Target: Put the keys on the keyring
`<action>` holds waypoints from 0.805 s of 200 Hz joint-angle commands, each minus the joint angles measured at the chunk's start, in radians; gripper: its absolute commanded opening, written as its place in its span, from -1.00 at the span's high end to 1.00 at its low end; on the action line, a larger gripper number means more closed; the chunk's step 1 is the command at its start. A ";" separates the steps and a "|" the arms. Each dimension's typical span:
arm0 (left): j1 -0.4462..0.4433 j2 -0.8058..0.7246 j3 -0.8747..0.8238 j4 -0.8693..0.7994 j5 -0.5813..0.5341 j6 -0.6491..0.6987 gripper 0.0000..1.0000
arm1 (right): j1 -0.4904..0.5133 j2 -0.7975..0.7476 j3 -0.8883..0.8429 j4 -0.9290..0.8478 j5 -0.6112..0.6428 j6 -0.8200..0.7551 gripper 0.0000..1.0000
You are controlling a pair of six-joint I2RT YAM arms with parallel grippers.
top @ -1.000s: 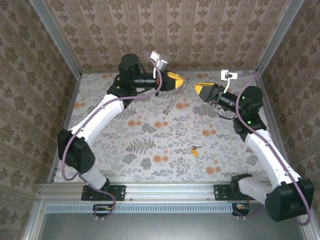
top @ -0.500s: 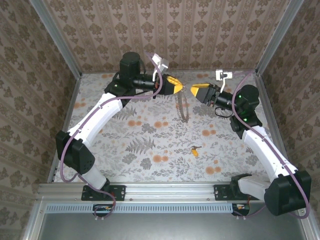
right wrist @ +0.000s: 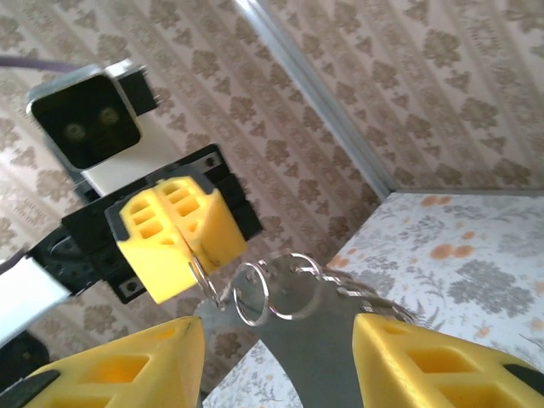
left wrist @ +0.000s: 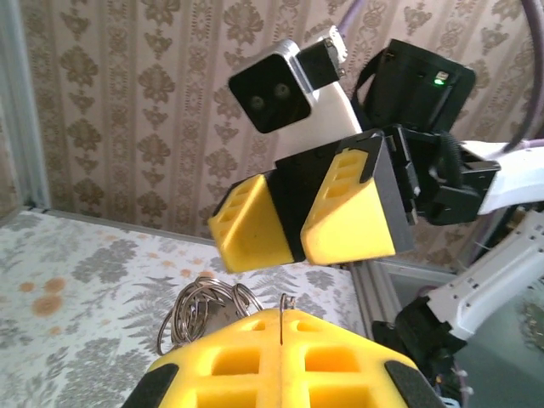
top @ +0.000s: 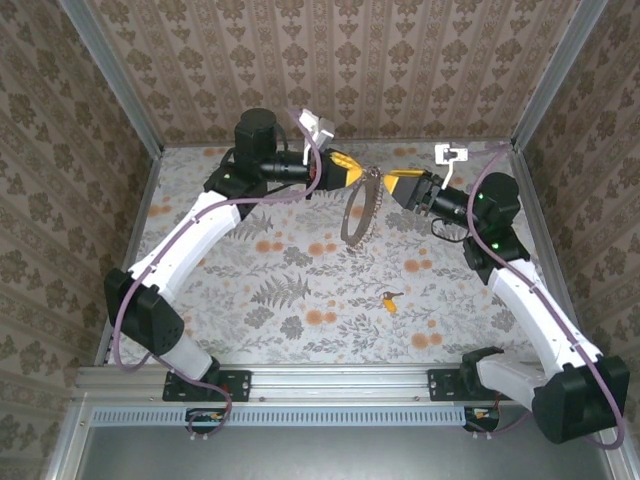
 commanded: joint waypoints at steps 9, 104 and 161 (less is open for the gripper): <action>0.003 -0.088 -0.087 0.132 -0.183 -0.043 1.00 | -0.013 -0.064 -0.057 -0.255 0.164 -0.043 -0.05; 0.014 -0.203 -0.296 0.221 -0.444 -0.038 1.00 | 0.027 -0.146 -0.386 -0.708 0.393 -0.032 0.16; 0.052 -0.244 -0.409 0.299 -0.464 -0.083 1.00 | 0.239 -0.067 -0.412 -0.796 0.609 0.095 0.28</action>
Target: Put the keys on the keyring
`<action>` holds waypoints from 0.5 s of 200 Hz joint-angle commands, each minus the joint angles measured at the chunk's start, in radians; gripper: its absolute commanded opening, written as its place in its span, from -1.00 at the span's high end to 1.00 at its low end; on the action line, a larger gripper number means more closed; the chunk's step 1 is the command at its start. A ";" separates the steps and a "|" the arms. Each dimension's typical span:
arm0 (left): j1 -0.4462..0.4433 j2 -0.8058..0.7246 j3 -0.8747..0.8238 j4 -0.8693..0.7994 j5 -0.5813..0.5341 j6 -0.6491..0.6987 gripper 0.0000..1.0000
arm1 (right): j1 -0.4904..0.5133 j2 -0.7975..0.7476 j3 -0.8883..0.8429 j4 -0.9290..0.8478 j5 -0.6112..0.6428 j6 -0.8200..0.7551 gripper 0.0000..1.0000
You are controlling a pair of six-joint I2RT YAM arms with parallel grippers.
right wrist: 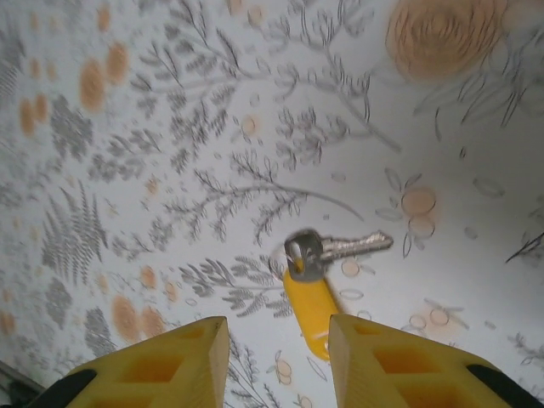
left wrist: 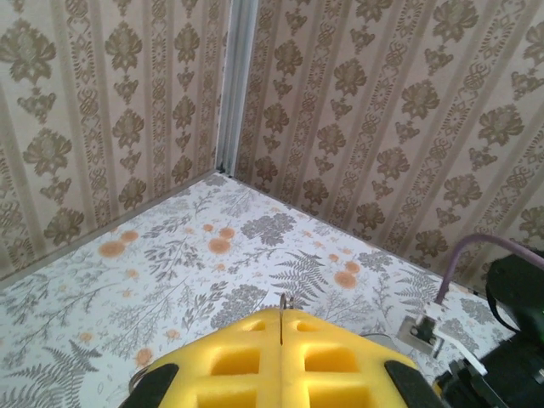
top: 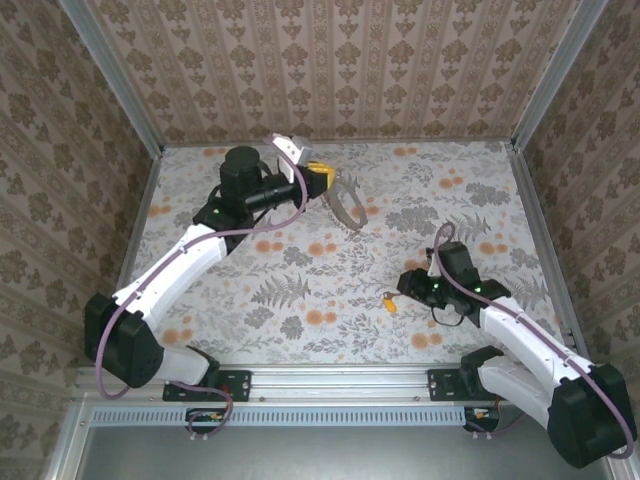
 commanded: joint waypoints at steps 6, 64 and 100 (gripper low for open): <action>0.032 -0.063 -0.051 0.108 -0.019 -0.045 1.00 | 0.087 0.054 0.021 -0.088 0.161 0.092 0.29; 0.083 -0.114 -0.133 0.162 -0.011 -0.066 1.00 | 0.211 0.219 0.117 -0.142 0.312 0.176 0.54; 0.104 -0.149 -0.173 0.191 -0.010 -0.078 1.00 | 0.255 0.306 0.194 -0.156 0.346 0.171 0.37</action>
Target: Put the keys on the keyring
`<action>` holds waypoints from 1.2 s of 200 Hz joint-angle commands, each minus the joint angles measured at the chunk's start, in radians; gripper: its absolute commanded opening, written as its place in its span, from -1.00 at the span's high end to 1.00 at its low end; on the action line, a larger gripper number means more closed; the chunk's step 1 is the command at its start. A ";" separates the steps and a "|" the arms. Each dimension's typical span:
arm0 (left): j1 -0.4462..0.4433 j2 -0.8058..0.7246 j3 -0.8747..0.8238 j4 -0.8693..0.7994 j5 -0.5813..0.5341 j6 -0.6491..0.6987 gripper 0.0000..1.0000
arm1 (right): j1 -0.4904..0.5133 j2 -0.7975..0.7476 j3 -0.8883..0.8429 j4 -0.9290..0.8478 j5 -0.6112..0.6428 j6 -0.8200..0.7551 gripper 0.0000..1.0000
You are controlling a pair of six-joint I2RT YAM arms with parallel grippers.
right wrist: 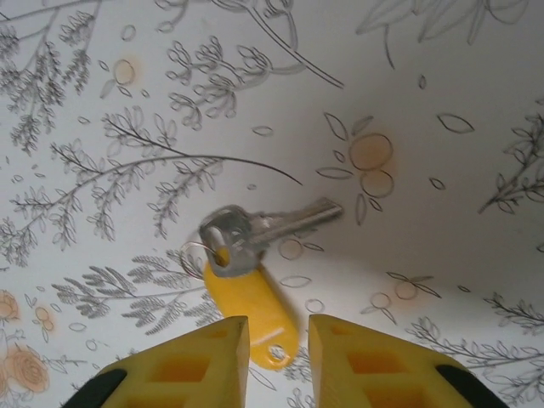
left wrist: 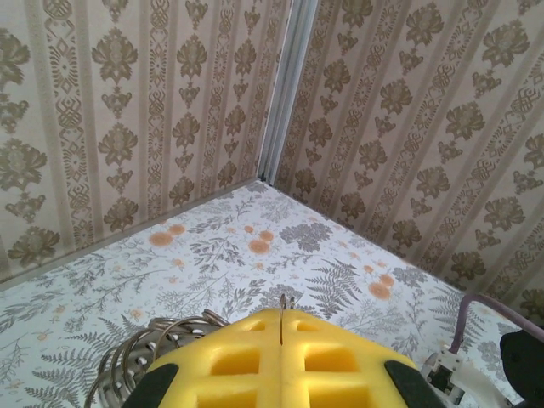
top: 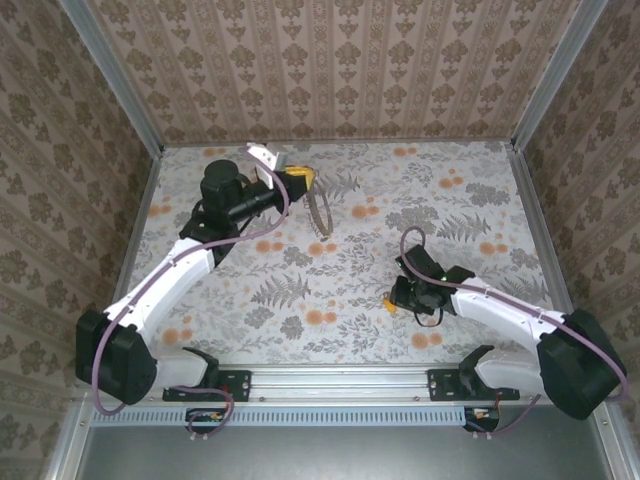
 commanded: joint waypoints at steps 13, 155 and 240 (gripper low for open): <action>0.044 -0.058 -0.031 0.092 0.014 -0.033 1.00 | 0.039 0.085 0.095 -0.054 0.075 0.011 0.35; 0.092 -0.118 -0.082 0.113 0.027 -0.061 1.00 | 0.146 0.402 0.287 -0.131 0.159 -0.071 0.49; 0.095 -0.112 -0.090 0.129 0.029 -0.071 1.00 | 0.169 0.477 0.338 -0.160 0.179 -0.095 0.44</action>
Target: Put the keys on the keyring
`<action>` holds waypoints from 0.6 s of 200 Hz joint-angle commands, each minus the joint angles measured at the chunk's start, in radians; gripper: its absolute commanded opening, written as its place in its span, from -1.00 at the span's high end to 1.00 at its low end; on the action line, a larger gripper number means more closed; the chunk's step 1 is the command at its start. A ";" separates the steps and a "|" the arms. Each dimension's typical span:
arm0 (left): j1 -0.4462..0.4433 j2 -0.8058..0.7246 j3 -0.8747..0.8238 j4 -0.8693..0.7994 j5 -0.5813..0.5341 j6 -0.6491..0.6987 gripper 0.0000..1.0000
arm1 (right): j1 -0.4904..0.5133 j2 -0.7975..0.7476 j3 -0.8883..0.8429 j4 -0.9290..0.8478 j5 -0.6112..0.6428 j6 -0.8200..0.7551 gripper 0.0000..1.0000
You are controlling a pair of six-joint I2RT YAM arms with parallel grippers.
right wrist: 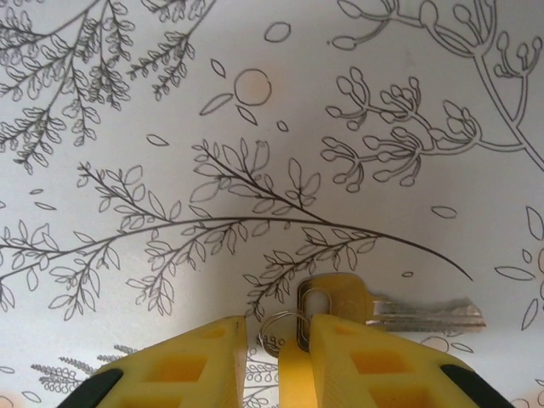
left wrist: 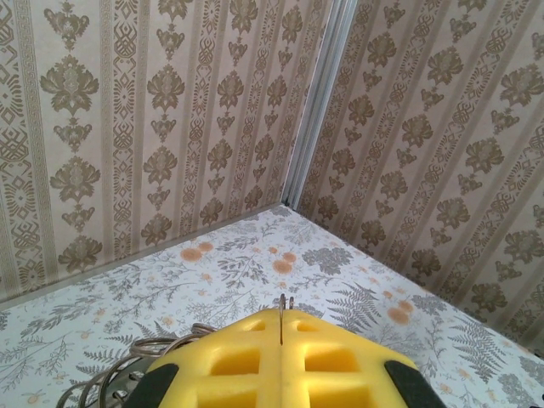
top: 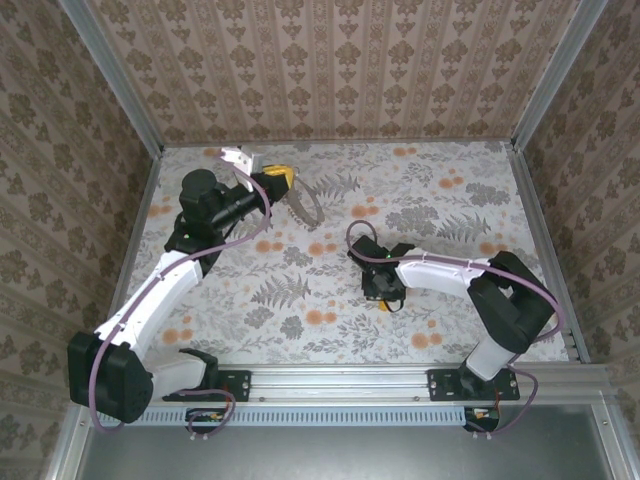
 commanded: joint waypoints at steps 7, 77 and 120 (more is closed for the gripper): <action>0.010 -0.021 -0.009 0.065 0.021 -0.021 1.00 | 0.020 0.049 0.023 -0.065 0.048 -0.018 0.45; 0.014 -0.019 -0.018 0.081 0.021 -0.031 1.00 | 0.043 0.086 0.023 -0.093 0.115 -0.017 0.76; 0.015 -0.017 -0.019 0.087 0.027 -0.039 1.00 | 0.043 -0.014 0.048 -0.133 0.144 -0.051 1.00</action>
